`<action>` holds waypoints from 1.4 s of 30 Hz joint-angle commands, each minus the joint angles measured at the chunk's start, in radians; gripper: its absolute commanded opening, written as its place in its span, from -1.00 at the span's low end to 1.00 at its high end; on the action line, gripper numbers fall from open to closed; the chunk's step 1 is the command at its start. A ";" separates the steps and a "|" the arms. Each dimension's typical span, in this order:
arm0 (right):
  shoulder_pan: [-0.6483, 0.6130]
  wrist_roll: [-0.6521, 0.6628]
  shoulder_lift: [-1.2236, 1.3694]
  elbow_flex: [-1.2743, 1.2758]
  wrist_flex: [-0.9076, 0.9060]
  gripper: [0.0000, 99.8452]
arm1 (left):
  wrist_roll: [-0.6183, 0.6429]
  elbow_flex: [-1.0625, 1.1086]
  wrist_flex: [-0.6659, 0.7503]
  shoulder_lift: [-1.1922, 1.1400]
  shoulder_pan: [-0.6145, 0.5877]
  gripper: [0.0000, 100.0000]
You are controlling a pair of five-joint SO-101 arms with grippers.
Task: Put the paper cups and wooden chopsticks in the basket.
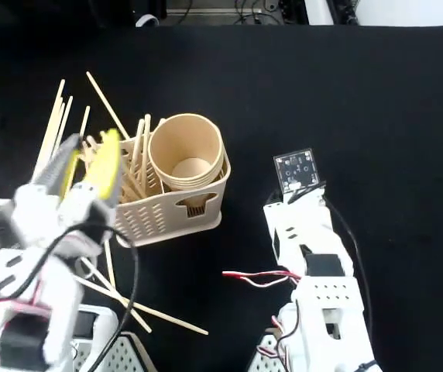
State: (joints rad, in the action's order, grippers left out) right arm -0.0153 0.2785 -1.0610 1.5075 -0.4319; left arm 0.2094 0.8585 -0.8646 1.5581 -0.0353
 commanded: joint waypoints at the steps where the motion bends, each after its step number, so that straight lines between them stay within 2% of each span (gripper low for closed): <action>1: 0.006 0.008 0.004 -0.012 -0.005 -0.98 | -0.057 -0.297 -0.155 -0.163 -0.096 -0.62; 5: 0.006 0.008 0.004 -0.012 -0.005 -0.98 | -0.203 -0.561 -0.371 -0.522 -0.197 -0.62; 9: 0.006 0.008 0.004 -0.012 -0.005 -0.98 | -0.364 -0.785 -0.529 -0.873 -0.346 -0.62; 12: 0.006 0.008 0.004 -0.012 -0.005 -0.98 | -0.489 -0.903 -0.588 -1.096 -0.440 -0.62; 14: 0.006 0.008 0.004 -0.012 -0.005 -0.98 | -0.529 -0.958 -0.597 -1.227 -0.476 -0.62; 22: 0.006 0.008 0.004 -0.012 -0.006 -0.98 | -0.589 -1.170 -0.546 -1.748 -0.489 -0.62; 31: 0.006 0.008 0.004 -0.010 -0.006 -0.98 | -0.612 -1.638 -0.555 -2.283 -0.493 -0.62; 39: 0.006 0.009 0.004 -0.010 -0.006 -0.98 | -0.612 -2.003 -0.709 -2.607 -0.481 -0.63; 42: 0.006 0.009 0.004 -0.010 -0.006 -0.98 | -0.618 -2.114 -0.795 -2.699 -0.479 -0.75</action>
State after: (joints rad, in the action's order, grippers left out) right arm -0.0153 0.2785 -1.0610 1.5075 -0.4319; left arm -0.3982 -1.1270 -1.5888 -1.0932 -0.5232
